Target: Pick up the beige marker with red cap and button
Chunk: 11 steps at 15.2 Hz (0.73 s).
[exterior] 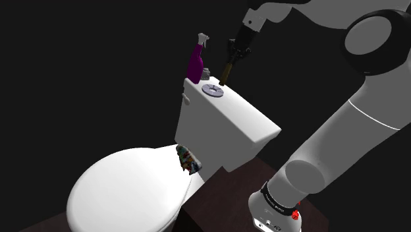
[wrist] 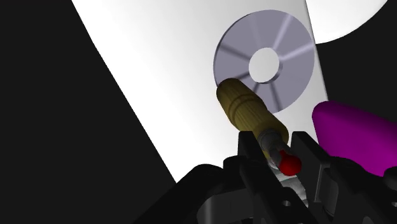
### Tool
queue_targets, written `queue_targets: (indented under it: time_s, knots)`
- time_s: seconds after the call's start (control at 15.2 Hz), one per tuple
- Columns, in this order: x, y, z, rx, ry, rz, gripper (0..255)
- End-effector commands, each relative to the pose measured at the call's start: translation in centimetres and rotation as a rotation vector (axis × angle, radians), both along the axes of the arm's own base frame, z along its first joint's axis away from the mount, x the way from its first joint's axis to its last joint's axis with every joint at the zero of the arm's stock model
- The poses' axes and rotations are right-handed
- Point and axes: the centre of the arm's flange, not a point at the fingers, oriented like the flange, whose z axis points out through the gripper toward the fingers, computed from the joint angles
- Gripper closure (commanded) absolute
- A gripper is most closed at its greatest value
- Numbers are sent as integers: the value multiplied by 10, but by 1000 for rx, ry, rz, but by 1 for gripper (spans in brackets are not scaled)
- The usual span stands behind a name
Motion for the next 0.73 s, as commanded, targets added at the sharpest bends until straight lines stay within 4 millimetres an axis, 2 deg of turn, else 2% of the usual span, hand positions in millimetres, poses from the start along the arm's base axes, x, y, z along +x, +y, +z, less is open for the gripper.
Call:
queue_targets:
  time_s: [0.0, 0.53, 0.66]
  knots:
    - [0, 0, 10, 0, 0, 0, 255]
    - [0, 0, 52, 0, 0, 0, 255]
    - [-1, 0, 53, 0, 0, 0, 255]
